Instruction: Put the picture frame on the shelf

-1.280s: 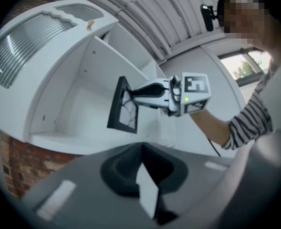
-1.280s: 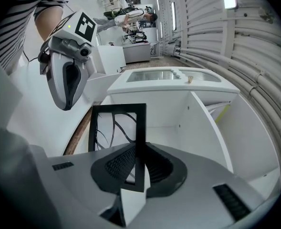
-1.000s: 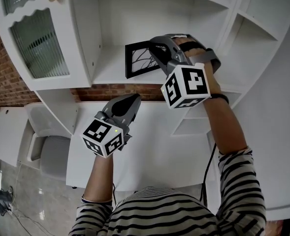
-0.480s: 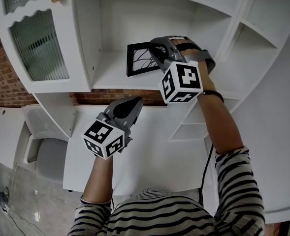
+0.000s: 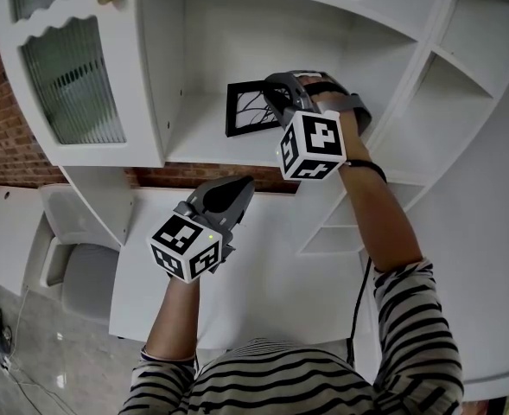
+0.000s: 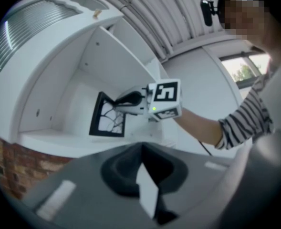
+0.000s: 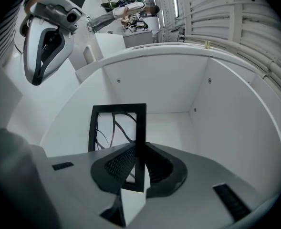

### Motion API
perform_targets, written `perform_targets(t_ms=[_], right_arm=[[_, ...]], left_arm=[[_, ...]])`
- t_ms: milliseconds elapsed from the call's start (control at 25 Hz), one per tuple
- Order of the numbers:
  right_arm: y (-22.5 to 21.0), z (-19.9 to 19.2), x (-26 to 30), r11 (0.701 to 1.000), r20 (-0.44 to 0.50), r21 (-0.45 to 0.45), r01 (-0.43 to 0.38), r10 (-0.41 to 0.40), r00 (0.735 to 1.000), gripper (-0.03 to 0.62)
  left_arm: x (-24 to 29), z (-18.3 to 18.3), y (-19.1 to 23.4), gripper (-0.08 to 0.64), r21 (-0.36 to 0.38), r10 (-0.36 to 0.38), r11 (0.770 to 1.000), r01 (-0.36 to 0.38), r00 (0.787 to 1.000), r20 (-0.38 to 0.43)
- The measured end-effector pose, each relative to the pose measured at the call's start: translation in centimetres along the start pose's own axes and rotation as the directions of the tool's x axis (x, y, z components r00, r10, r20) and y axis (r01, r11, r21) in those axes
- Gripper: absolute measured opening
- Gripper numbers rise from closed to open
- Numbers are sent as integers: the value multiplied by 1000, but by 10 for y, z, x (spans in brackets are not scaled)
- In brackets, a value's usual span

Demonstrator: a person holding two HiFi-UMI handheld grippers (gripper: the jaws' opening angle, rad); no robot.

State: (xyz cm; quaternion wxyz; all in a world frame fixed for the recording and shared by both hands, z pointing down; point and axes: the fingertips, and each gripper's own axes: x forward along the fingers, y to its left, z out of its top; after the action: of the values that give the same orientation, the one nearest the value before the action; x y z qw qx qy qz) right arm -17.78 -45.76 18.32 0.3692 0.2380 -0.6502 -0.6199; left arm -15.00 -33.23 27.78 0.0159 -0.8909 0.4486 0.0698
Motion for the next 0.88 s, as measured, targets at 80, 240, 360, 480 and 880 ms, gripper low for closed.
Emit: perform_targets(t_ms=[80, 240, 360, 480, 880], right_arm=[[2, -1, 5, 1000, -2, -4, -5, 5, 1000, 60], [3, -3, 13, 1000, -9, -6, -7, 7, 1000, 60], [2, -6, 18, 1000, -19, -2, -2, 2, 1000, 60], [4, -9, 25, 1000, -31, 1, -4, 4, 1000, 60], [6, -16, 42, 1000, -53, 21, -2, 3, 999, 60]], left_arm=[[1, -1, 2, 6, -1, 0, 1000, 0, 1000, -1], [3, -2, 3, 6, -5, -4, 1000, 4, 1000, -3], [4, -3, 4, 6, -7, -9, 1000, 9, 1000, -7], [6, -6, 6, 6, -12, -12, 1000, 12, 1000, -13], [10, -11, 14, 6, -21, -19, 1000, 18, 1000, -24]])
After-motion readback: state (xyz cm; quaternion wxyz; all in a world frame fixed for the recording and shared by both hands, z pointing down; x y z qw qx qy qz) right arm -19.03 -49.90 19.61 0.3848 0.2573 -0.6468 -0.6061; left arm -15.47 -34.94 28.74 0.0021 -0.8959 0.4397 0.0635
